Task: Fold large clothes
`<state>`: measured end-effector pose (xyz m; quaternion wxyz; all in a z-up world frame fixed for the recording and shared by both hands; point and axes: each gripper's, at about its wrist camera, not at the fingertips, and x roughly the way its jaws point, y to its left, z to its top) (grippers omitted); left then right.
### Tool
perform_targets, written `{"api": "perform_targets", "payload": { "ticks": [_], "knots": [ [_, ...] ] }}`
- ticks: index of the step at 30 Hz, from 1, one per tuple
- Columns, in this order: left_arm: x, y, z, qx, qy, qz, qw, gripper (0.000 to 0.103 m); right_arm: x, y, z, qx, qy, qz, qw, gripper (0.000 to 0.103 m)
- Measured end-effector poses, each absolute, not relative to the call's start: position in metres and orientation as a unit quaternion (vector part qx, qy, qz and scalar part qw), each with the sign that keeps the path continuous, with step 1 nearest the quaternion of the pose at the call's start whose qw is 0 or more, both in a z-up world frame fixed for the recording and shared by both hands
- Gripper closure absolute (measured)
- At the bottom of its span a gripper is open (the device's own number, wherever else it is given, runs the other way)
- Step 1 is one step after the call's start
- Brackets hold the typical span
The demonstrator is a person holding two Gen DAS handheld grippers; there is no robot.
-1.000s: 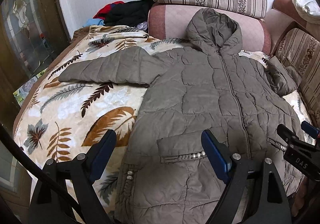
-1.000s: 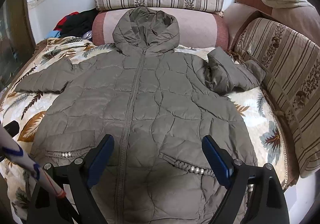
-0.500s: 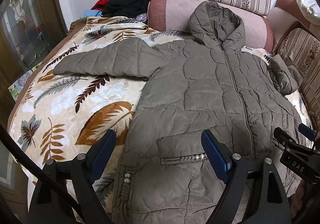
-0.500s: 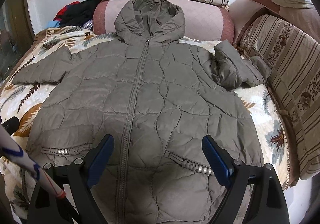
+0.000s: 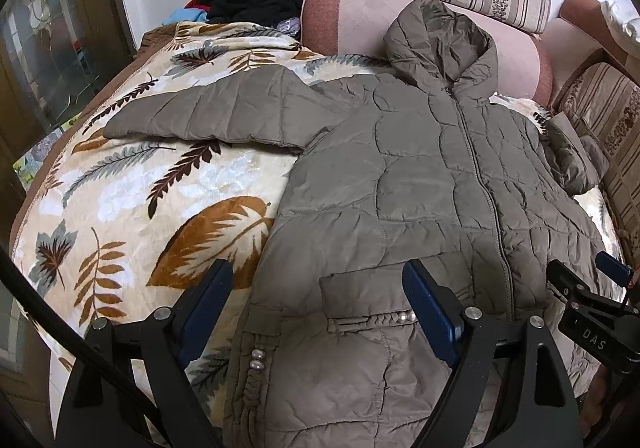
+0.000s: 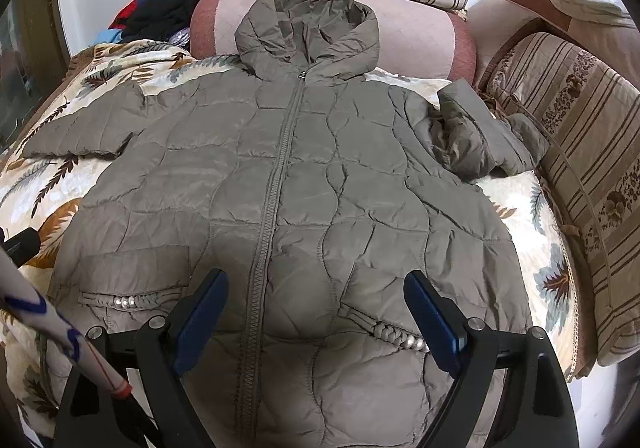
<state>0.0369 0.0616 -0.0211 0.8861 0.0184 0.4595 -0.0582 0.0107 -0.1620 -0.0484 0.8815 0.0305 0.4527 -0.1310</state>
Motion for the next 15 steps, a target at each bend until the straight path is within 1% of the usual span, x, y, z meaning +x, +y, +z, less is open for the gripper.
{"api": "perform_targets", "payload": {
  "ticks": [15],
  "knots": [
    [0.042,0.073,-0.030,0.004,0.469,-0.052,0.882,0.017,0.014,-0.155,-0.053,0.023,0.461,-0.131,0.877,0.011]
  ]
}}
